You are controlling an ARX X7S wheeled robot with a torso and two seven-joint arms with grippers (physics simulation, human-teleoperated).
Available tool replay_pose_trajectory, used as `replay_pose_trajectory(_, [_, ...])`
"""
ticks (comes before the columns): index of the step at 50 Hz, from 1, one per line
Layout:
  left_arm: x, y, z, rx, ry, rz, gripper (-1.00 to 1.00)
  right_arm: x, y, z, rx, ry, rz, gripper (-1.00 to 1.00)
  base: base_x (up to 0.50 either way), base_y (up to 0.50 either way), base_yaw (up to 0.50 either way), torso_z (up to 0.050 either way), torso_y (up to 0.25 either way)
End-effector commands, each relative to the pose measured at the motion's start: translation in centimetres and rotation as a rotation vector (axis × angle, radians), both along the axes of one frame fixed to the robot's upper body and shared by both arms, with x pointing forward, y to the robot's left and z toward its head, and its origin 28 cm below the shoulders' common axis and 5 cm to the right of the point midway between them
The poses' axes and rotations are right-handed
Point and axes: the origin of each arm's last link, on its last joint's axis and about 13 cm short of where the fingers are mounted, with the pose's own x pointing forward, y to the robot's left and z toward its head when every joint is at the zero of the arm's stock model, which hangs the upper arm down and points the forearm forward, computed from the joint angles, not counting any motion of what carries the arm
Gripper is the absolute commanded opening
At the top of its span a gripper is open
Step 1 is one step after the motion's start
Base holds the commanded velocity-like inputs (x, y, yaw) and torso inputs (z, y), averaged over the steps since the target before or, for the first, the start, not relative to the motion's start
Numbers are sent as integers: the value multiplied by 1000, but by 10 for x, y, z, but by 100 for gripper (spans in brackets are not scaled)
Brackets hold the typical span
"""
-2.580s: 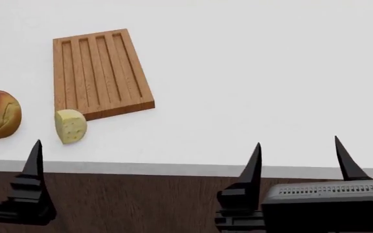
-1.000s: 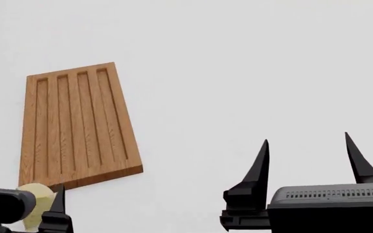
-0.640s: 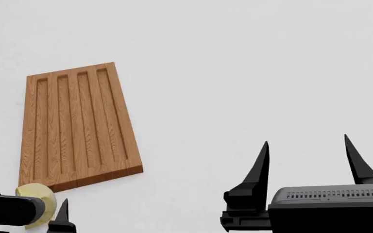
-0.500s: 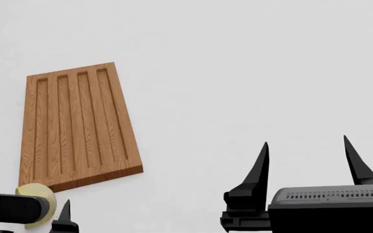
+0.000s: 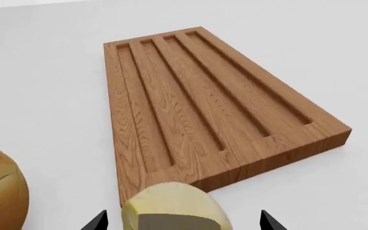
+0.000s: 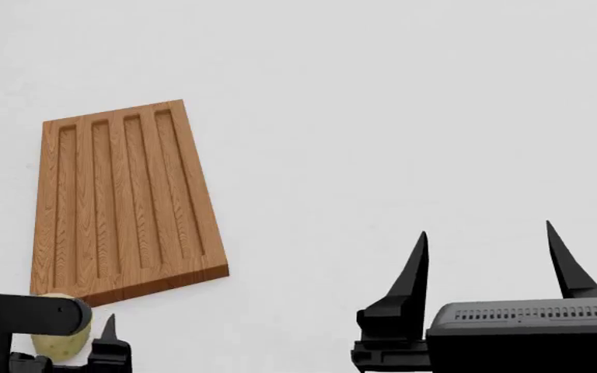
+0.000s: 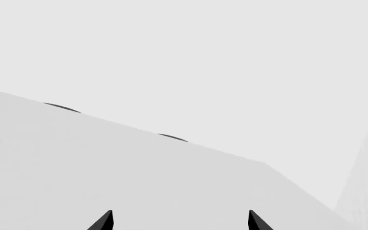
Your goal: Place the bread and cheese on the cutting board.
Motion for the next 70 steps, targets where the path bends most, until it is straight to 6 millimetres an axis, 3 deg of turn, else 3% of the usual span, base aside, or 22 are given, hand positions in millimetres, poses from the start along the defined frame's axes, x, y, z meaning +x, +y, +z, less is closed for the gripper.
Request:
replay_pose_trajectory(1, [12,0,-6,-31,-4,9,100,1,-1,0,4,7,-4,100,0,0,0,0,0])
replay_pose_trajectory(7, [15,0,-14,-38,16,14,100,1,-1,0,4,7,-5,100,0,0,0,0,0])
replay_pose_trajectory(11, [14,-2,-8,-43,11,7,100,1,-1,-1,3,7,-7,100,0,0,0,0,0])
replay_pose_trajectory(12, [13,-2,-6,-38,5,5,-100,1,-1,-1,2,8,-6,100,0,0,0,0,0])
replay_pose_trajectory(24, [-2,-10,24,-35,-78,-12,-100,1,0,-1,3,11,-8,100,0,0,0,0,0])
replay_pose_trajectory(28, [-5,-11,44,-45,-129,-16,-100,2,0,-3,2,15,-7,100,0,0,0,0,0])
replay_pose_trajectory(35, [11,-14,68,-48,-159,-39,-100,2,0,-3,3,16,-8,100,0,0,0,0,2])
replay_pose_trajectory(47, [72,-7,58,-114,-82,-4,-100,2,-1,-4,5,20,-7,100,0,0,0,0,0])
replay_pose_trajectory(54, [94,-12,62,-99,-74,-11,-100,3,1,-6,5,25,-1,100,0,0,0,0,0])
replay_pose_trajectory(64, [124,-28,40,-105,-63,-16,-100,3,0,-9,7,33,0,100,0,0,0,0,0])
replay_pose_trajectory(70, [127,-32,38,-134,-114,23,-100,4,1,-11,7,37,2,100,0,0,0,0,0])
